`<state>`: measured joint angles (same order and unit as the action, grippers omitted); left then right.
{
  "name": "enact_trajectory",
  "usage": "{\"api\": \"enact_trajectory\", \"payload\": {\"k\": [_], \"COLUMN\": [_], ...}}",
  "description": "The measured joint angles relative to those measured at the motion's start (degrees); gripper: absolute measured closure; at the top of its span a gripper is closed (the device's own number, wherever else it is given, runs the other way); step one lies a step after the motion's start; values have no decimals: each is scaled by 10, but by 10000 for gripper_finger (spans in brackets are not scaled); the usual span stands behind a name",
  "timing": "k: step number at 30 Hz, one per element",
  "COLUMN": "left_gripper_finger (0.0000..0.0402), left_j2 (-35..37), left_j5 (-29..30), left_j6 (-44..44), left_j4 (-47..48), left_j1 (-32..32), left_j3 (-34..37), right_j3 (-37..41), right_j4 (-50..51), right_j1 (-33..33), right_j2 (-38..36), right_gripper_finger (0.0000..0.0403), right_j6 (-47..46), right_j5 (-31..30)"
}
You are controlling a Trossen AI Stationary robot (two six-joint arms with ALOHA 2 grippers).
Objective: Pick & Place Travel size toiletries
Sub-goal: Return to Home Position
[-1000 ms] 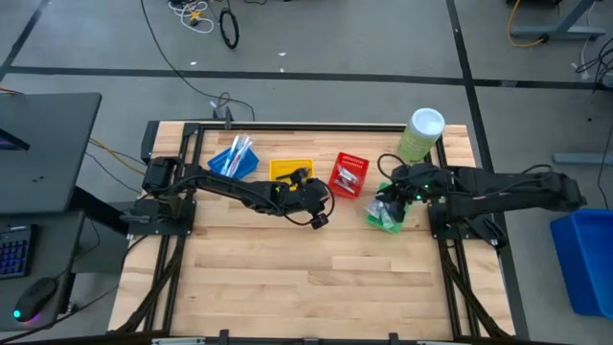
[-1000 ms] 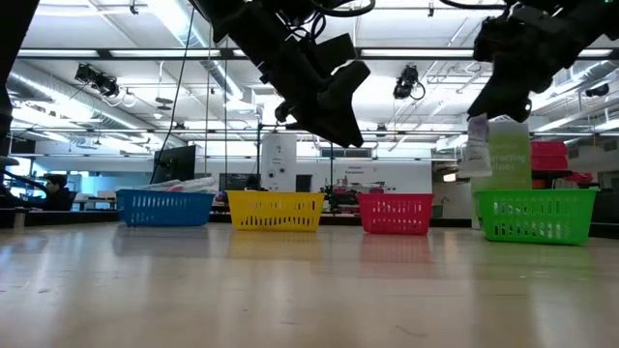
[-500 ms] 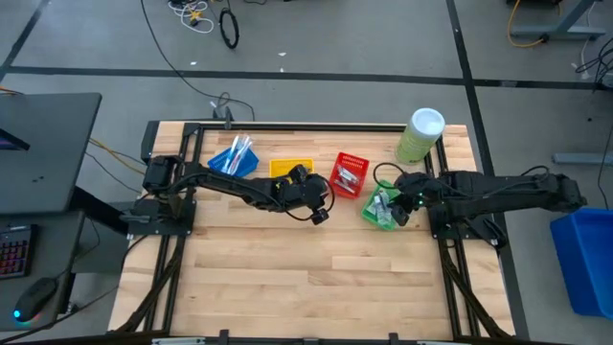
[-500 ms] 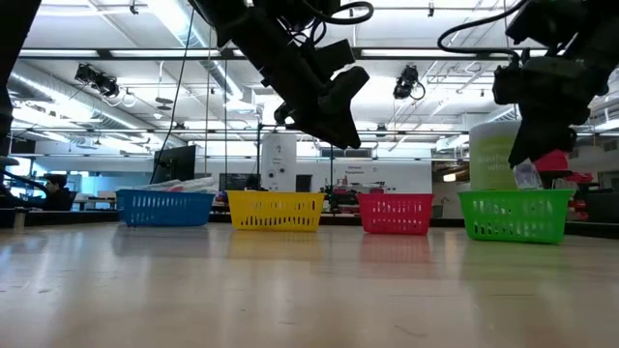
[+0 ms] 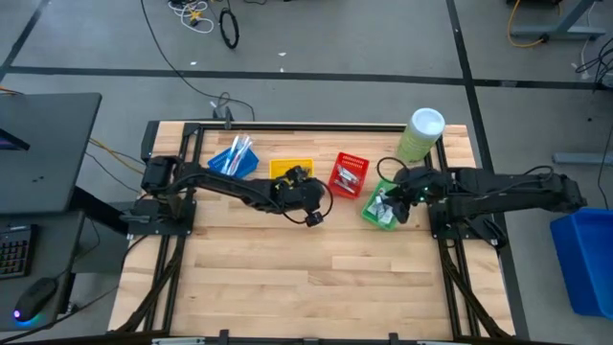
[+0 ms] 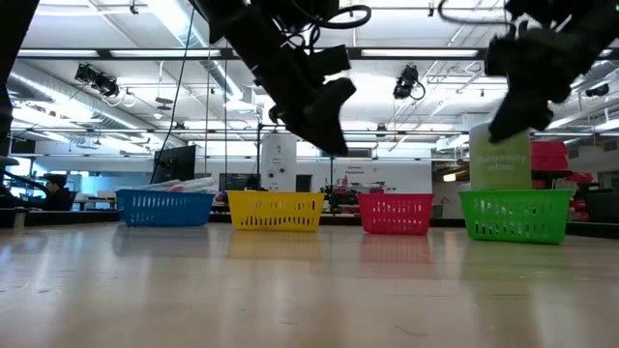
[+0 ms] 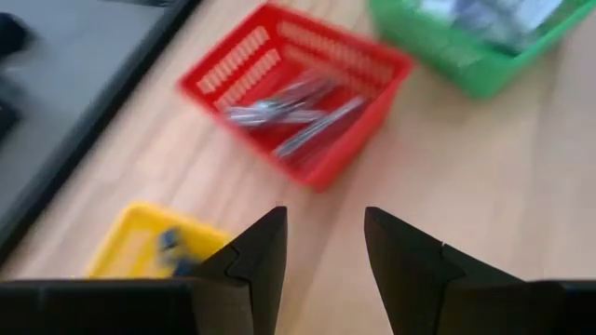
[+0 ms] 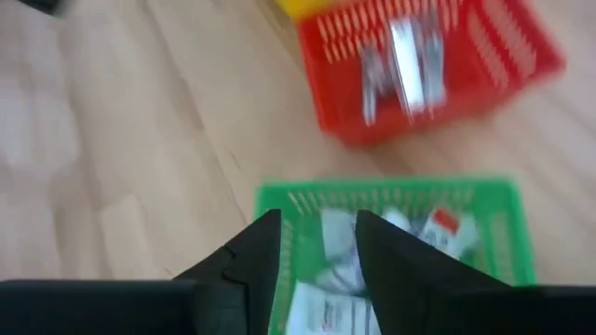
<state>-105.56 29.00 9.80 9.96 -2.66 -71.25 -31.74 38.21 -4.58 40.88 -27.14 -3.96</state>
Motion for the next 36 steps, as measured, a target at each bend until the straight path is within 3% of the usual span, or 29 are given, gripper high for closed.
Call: {"api": "enact_trajectory", "payload": {"k": [4, 9, 13, 19, 24, 30, 36], "left_gripper_finger": [248, 248, 248, 248, 248, 248, 248], "left_j2": [24, 104, 195, 358, 492, 657, 814], "left_j5": [62, 104, 155, 168, 179, 137, 66], "left_j6": [14, 48, 22, 33, 42, 14, -94], "left_j4": [82, 178, 263, 371, 380, 354, 231], "left_j1": [-7, -22, -36, -37, -38, -39, -39], "left_j3": [1, 1, 0, 2, 43, 165, 307], "right_j3": [-40, -62, -64, -65, -65, -58, 0], "right_j4": [-10, -63, -115, -134, -123, -119, -153], "right_j1": [0, 0, 0, 1, 1, 1, 1], "right_j2": [-6, -15, -32, -78, -128, -177, -217], "right_gripper_finger": [263, 282, 288, 288, 292, 297, 301], "right_j6": [83, 162, 215, 231, 311, 351, 371], "right_j5": [0, 9, 59, 128, 130, 131, 131]}}
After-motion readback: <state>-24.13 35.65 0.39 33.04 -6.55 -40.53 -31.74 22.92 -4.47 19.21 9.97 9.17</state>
